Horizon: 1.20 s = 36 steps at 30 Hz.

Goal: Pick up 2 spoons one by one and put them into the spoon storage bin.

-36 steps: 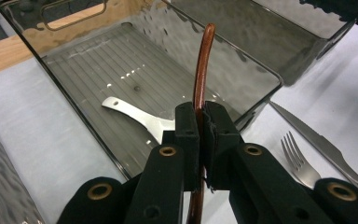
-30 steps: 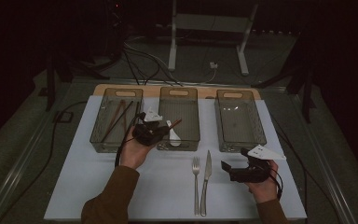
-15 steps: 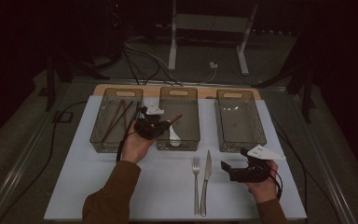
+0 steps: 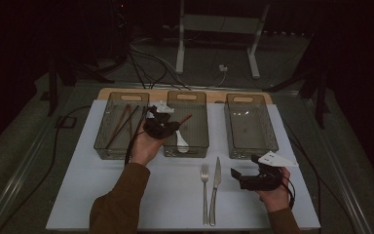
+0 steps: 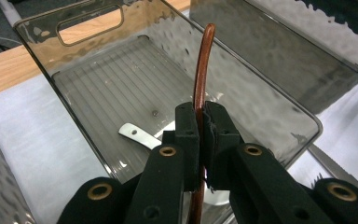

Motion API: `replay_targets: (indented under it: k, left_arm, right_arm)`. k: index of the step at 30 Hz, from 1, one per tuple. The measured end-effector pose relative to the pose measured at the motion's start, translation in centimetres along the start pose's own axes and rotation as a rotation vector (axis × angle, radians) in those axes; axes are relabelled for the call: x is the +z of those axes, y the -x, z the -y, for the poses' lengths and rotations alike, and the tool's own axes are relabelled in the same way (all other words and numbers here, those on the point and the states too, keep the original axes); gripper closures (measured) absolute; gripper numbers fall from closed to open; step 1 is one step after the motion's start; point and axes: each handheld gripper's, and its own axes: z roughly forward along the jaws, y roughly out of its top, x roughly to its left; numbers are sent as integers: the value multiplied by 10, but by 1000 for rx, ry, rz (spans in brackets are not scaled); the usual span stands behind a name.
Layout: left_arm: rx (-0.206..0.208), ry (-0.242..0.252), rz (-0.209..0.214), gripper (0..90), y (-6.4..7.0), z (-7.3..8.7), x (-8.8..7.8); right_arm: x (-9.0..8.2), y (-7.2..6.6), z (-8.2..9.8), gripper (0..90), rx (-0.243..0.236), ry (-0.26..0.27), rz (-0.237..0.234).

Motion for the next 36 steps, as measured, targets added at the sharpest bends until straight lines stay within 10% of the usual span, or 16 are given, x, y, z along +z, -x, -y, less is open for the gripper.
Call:
replay_targets:
  k: [36]
  left_arm:
    - [-81,14,21,866,-7,-16,21]
  right_arm:
    - [0,0,0,21,4,-2,-4]
